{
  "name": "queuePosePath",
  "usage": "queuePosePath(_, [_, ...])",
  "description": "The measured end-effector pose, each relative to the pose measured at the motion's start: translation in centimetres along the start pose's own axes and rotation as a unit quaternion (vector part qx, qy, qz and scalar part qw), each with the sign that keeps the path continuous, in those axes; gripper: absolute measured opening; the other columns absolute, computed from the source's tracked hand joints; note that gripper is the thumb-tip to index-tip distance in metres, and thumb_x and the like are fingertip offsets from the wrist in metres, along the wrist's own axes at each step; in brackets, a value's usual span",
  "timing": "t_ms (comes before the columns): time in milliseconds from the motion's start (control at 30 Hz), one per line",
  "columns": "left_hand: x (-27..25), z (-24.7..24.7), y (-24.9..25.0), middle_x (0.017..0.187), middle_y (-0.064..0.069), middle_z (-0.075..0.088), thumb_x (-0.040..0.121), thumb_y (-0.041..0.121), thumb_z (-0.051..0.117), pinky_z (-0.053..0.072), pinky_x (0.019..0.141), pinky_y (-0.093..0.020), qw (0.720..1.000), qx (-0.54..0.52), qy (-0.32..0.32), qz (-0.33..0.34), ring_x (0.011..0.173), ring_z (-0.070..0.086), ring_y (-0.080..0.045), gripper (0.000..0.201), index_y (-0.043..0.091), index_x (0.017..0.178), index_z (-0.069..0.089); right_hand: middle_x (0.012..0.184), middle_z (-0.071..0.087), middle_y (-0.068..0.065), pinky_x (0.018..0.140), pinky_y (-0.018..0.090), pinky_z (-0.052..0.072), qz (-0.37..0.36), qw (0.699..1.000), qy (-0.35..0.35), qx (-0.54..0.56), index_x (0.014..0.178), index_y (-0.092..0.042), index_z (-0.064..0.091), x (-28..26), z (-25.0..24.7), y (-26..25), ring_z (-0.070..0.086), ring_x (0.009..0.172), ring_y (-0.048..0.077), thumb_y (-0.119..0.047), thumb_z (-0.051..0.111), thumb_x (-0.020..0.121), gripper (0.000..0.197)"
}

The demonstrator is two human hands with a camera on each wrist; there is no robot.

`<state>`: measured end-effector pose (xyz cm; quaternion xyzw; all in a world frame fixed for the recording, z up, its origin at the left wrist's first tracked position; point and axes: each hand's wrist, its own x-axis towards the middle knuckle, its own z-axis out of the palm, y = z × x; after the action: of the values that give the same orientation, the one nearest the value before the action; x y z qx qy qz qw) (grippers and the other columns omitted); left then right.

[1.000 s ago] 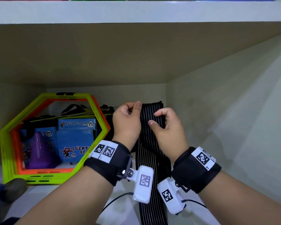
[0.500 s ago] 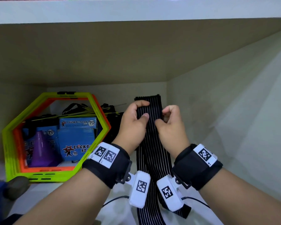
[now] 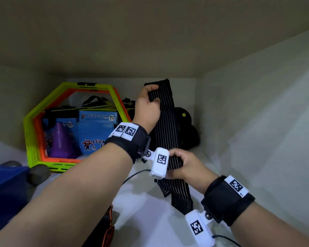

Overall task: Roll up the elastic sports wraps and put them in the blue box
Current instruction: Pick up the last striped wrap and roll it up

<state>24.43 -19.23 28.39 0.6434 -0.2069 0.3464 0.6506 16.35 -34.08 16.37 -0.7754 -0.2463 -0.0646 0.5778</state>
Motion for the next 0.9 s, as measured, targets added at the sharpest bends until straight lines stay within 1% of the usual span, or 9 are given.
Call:
queuePosePath(67, [0.5,-0.2,-0.6,0.113,-0.008,0.066,0.092,-0.002,0.049,0.052,0.059,-0.036,0.999,0.035,-0.008,-0.005,0.072,0.062,-0.021,0.038,0.027,0.115,0.058,0.102,0.073,0.018,0.09,0.049,0.057,0.051,0.996,-0.048,0.062,0.105,-0.017,0.07,-1.1,-0.1,1.0,0.07,0.091,0.029,0.004,0.083,0.07,0.043])
queuePosePath(167, [0.8,-0.4,-2.1,0.113,-0.009,0.066,0.091,0.0,0.055,0.05,0.051,-0.025,0.996,0.081,-0.026,-0.033,0.065,0.062,-0.015,0.036,0.023,0.119,0.06,0.099,0.071,0.012,0.082,0.042,0.057,0.083,0.989,-0.073,0.1,0.113,-0.015,0.066,-2.9,-0.6,1.9,0.069,0.087,0.024,0.012,0.076,0.075,0.047])
queuePosePath(300, [0.2,-0.3,-5.3,0.109,-0.008,0.069,0.087,0.002,0.066,0.062,0.069,-0.035,0.993,0.092,-0.024,-0.072,0.082,0.07,-0.022,0.036,0.019,0.118,0.065,0.104,0.072,0.01,0.078,0.037,0.057,0.103,0.986,-0.061,0.113,0.122,-0.017,0.061,-5.6,-2.1,2.6,0.071,0.09,0.025,0.011,0.078,0.075,0.057])
queuePosePath(433, [-0.7,0.5,-9.0,0.099,0.001,0.062,0.086,0.0,0.068,0.048,0.051,-0.009,0.987,0.127,-0.034,-0.098,0.071,0.059,-0.002,0.034,0.014,0.117,0.066,0.115,0.072,0.009,0.077,0.039,0.06,0.124,0.988,-0.001,0.093,0.12,-0.019,0.063,-7.8,-4.0,3.4,0.073,0.096,0.031,0.0,0.082,0.076,0.051])
queuePosePath(500, [-1.0,0.9,-10.3,0.092,0.005,0.061,0.085,0.0,0.07,0.045,0.048,-0.006,0.983,0.137,-0.037,-0.116,0.07,0.057,0.0,0.034,0.014,0.116,0.066,0.117,0.072,0.005,0.079,0.032,0.06,0.129,0.989,0.002,0.075,0.12,-0.018,0.064,-8.9,-4.7,3.6,0.072,0.102,0.026,-0.003,0.08,0.078,0.047])
queuePosePath(600, [-1.1,1.5,-11.9,0.093,0.003,0.065,0.083,0.001,0.072,0.053,0.058,-0.012,0.98,0.141,-0.035,-0.139,0.073,0.062,-0.006,0.035,0.015,0.115,0.067,0.118,0.072,-0.004,0.078,0.017,0.055,0.136,0.989,-0.003,0.063,0.12,-0.016,0.065,-10.1,-5.6,3.4,0.07,0.106,0.014,0.001,0.076,0.081,0.044])
queuePosePath(700, [-1.3,2.4,-13.2,0.102,-0.01,0.069,0.082,0.0,0.073,0.062,0.075,-0.035,0.975,0.144,-0.048,-0.163,0.085,0.069,-0.023,0.036,0.013,0.116,0.067,0.12,0.072,0.005,0.08,0.028,0.058,0.151,0.983,0.002,0.103,0.121,-0.013,0.064,-10.7,-6.6,3.4,0.069,0.108,0.028,0.008,0.071,0.082,0.046])
queuePosePath(800, [-1.4,3.4,-14.1,0.103,-0.01,0.068,0.084,0.0,0.072,0.059,0.07,-0.031,0.97,0.158,-0.074,-0.172,0.084,0.067,-0.023,0.035,0.013,0.116,0.067,0.119,0.072,0.007,0.082,0.031,0.059,0.161,0.983,0.013,0.093,0.121,-0.013,0.063,-10.7,-7.1,3.9,0.068,0.11,0.031,0.009,0.069,0.083,0.045])
queuePosePath(900, [-1.3,4.1,-15.2,0.102,-0.011,0.069,0.085,-0.002,0.065,0.057,0.073,-0.029,0.963,0.181,-0.093,-0.175,0.09,0.069,-0.027,0.033,0.013,0.114,0.068,0.115,0.072,0.015,0.085,0.043,0.059,0.194,0.976,0.026,0.099,0.119,-0.011,0.063,-10.7,-7.0,5.1,0.071,0.098,0.035,0.01,0.066,0.086,0.038])
